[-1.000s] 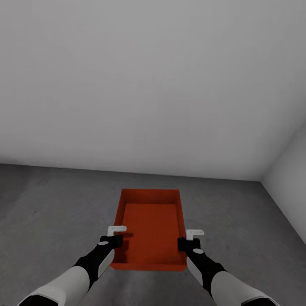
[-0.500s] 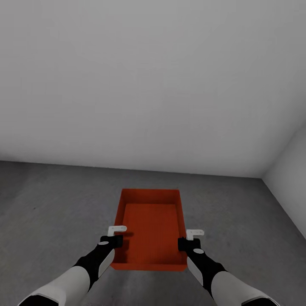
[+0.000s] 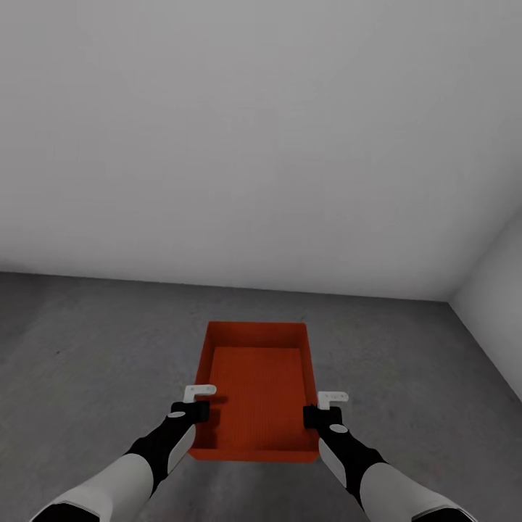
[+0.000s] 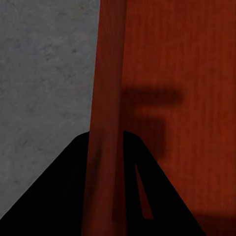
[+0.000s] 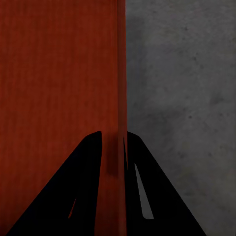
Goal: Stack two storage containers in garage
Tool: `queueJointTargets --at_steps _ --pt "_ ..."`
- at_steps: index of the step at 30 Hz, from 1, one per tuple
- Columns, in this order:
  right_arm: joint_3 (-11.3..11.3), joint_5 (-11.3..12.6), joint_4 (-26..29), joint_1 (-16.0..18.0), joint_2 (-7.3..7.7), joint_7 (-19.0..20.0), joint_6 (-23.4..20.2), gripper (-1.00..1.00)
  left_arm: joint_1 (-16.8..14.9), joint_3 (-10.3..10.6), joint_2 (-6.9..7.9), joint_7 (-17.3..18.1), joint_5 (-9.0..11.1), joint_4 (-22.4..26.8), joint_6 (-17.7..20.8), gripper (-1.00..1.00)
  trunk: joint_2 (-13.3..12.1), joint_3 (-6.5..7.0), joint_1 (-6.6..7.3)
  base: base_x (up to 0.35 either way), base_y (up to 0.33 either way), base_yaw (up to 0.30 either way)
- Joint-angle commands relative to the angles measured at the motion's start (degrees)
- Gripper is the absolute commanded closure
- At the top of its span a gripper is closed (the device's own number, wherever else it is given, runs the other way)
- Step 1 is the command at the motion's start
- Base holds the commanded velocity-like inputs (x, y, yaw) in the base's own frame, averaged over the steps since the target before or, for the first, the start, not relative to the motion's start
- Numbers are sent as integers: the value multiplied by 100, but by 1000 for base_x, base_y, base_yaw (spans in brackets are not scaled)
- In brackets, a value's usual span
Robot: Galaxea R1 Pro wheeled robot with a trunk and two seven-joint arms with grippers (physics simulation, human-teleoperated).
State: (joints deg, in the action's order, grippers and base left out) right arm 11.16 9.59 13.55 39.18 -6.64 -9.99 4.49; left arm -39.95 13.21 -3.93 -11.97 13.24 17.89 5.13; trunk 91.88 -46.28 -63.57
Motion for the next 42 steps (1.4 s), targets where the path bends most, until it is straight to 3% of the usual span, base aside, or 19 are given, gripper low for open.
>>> queueJointTargets --at_steps 1,42 --pt "-44 36 -4 2 -3 -82 42 100 -4 -99 -73 -51 10 12 32 100 44 -22 -22 0 0 0" --pt "-44 34 -3 2 5 -82 38 100 -4 -99 -73 -51 12 12 41 100 1688 -758 -922 0 0 0"
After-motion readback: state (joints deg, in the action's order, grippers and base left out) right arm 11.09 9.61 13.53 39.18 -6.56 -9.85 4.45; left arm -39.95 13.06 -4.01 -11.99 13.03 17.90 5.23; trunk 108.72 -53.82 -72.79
